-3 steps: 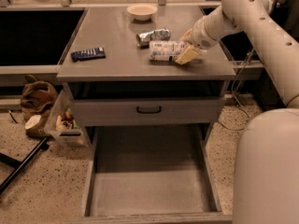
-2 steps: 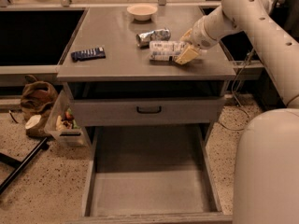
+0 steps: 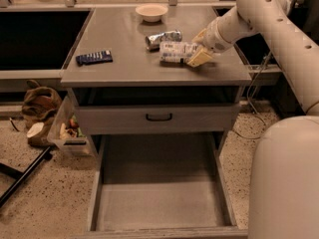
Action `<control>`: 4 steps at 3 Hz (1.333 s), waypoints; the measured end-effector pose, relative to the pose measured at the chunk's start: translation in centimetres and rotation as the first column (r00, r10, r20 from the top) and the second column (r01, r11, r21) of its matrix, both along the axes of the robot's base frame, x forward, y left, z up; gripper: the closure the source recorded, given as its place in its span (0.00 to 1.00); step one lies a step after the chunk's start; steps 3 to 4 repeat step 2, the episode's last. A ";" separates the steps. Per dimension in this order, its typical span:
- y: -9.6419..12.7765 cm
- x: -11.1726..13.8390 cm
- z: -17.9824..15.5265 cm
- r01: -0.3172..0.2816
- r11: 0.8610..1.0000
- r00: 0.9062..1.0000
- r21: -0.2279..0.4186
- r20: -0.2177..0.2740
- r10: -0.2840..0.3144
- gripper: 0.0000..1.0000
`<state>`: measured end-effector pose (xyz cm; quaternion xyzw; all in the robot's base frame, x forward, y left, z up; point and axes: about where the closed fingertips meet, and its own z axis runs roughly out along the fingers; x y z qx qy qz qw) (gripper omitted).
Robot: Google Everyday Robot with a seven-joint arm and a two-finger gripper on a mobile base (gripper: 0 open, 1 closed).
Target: Pick blue plastic bottle from middle drawer and place on counter
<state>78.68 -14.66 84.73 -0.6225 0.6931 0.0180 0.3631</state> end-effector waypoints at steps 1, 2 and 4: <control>0.0 0.0 0.0 0.000 1.000 1.000 0.000 0.000 0.000 0.00; 0.0 0.0 0.0 0.000 1.000 1.000 0.000 0.000 0.000 0.00; 0.0 0.0 0.0 0.000 1.000 1.000 0.000 0.000 0.000 0.00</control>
Offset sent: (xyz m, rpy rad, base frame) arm 0.0000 0.0000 0.0000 0.0000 0.0000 0.0000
